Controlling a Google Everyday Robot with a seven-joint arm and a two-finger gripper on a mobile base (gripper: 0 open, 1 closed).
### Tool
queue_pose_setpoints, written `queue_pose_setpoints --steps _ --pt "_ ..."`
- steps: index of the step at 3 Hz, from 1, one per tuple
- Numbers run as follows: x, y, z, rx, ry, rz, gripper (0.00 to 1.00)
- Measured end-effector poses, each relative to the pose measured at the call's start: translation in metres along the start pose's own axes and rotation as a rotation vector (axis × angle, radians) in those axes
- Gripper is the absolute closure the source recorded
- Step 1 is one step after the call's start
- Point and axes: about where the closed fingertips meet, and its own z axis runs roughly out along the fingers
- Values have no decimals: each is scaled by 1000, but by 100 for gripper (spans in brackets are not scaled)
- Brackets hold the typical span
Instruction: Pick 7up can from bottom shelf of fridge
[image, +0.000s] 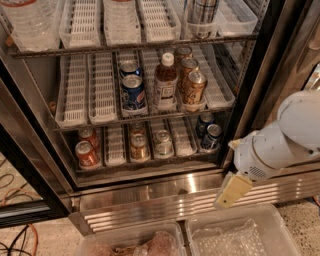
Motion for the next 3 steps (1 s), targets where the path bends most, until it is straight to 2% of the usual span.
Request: queue_pose_setpoints --steps 1,2,3 --pt "0 1 -2 11 -7 5 0" --pt "8 8 37 -13 -41 79 0" --pt "15 19 102 -44 -99 193 0"
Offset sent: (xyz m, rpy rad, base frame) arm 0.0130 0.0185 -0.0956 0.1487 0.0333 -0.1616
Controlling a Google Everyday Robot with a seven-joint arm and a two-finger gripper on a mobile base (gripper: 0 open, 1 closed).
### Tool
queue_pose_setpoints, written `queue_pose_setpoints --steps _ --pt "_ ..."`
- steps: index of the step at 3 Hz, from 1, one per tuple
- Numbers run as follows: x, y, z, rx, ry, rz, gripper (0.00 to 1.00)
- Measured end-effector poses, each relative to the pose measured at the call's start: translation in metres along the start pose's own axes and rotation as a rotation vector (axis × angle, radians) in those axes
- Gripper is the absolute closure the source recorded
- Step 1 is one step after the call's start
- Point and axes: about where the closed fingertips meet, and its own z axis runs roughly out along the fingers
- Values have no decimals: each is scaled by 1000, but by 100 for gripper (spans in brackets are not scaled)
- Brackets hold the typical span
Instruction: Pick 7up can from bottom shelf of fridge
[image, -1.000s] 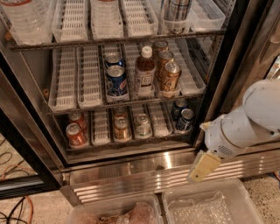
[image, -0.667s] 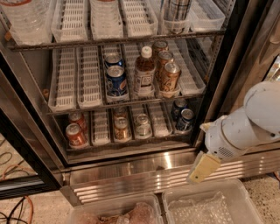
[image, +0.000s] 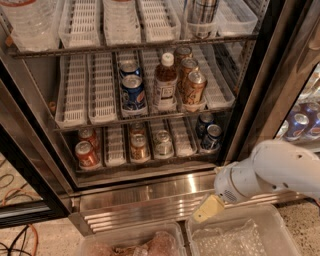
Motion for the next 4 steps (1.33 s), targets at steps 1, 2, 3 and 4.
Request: queue_pose_setpoints --steps 1,2,3,4 --pt "16 23 56 0 2 85 0" --pt "20 21 62 40 -24 170 0" --pt "19 20 62 41 -26 169 0" --pt "8 11 65 57 -119 199 0"
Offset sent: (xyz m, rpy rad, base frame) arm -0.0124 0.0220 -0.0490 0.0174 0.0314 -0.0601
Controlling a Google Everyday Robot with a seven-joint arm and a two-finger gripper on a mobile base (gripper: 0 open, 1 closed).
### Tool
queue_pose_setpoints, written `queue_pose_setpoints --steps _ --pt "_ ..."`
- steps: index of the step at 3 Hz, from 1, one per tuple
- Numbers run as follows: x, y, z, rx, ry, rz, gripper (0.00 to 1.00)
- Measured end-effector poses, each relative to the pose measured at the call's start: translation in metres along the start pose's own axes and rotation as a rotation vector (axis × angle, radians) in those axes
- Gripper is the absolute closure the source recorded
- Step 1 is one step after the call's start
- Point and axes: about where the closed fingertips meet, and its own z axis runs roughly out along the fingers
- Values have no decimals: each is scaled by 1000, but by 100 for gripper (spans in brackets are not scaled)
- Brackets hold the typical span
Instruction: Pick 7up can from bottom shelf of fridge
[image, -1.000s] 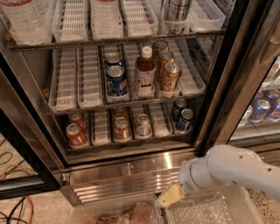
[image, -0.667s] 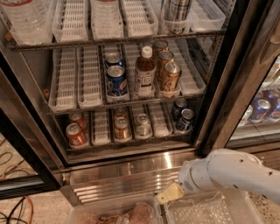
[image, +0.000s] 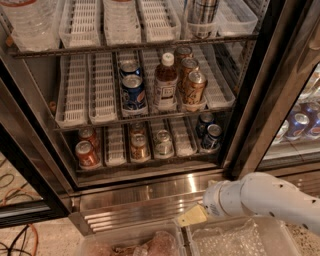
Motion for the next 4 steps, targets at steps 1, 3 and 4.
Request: queue_pose_setpoints --steps 1,3,4 --pt "-15 -7 12 40 -152 28 0" --pt "-38 -22 21 132 -444 119 0" --pt "-38 -22 21 132 -444 119 0"
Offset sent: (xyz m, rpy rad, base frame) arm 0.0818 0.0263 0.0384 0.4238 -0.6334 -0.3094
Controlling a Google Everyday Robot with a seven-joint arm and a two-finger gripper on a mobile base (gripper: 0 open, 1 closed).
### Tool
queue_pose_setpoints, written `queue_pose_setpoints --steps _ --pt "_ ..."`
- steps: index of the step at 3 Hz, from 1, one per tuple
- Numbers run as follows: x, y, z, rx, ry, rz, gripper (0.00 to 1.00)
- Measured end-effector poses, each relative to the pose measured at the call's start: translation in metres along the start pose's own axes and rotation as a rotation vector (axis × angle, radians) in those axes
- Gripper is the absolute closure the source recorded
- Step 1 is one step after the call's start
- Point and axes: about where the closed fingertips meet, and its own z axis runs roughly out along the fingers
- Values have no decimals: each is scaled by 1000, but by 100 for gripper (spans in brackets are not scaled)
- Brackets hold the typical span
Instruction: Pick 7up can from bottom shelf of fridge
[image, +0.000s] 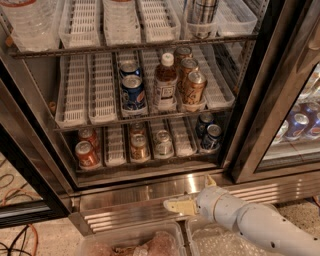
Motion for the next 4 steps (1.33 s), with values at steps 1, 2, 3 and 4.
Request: queue_pose_setpoints --steps 1,2,3,4 --pt "-8 4 14 -52 -20 -16 0" --pt "-31 0 39 -110 -113 -59 0" --pt "-61 -6 69 -201 -240 -119 0" --pt "-47 -17 82 -224 -266 -71 0"
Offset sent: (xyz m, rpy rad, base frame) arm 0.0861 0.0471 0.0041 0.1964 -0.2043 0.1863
